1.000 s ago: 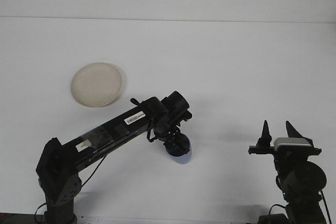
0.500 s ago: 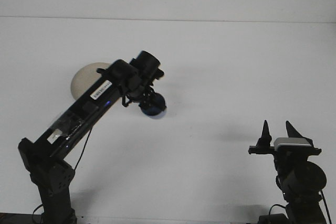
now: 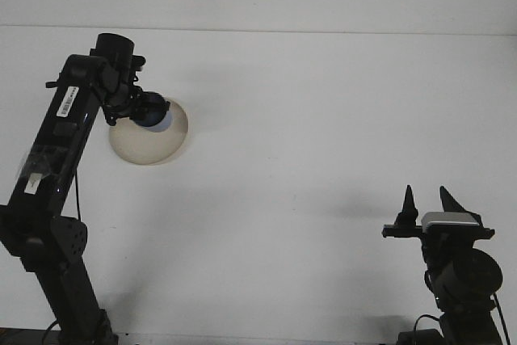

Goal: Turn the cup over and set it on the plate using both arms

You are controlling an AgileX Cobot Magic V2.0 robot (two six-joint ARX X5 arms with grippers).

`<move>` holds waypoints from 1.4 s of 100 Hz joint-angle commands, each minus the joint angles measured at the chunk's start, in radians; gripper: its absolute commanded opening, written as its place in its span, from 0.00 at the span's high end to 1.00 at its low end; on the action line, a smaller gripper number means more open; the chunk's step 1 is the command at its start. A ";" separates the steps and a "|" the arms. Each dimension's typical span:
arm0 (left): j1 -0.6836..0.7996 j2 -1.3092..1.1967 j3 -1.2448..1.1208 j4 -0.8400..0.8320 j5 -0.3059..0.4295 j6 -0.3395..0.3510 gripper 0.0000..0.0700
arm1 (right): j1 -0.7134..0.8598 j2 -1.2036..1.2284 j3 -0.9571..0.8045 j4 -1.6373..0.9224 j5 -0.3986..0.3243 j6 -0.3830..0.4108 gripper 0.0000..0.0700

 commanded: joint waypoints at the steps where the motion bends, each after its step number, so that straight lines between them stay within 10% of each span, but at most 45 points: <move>1: 0.020 0.042 0.022 0.005 0.000 0.002 0.99 | 0.002 0.001 0.008 0.013 0.001 -0.008 0.40; 60: 0.082 0.210 0.022 0.024 0.001 -0.025 0.94 | 0.002 0.001 0.008 0.011 0.001 -0.008 0.40; 88: 0.082 0.211 0.052 0.019 0.001 -0.051 0.15 | 0.002 0.001 0.008 0.009 0.001 -0.008 0.40; 140: 0.077 0.086 0.249 -0.121 0.002 -0.084 0.16 | 0.001 0.001 0.008 0.009 0.004 -0.008 0.40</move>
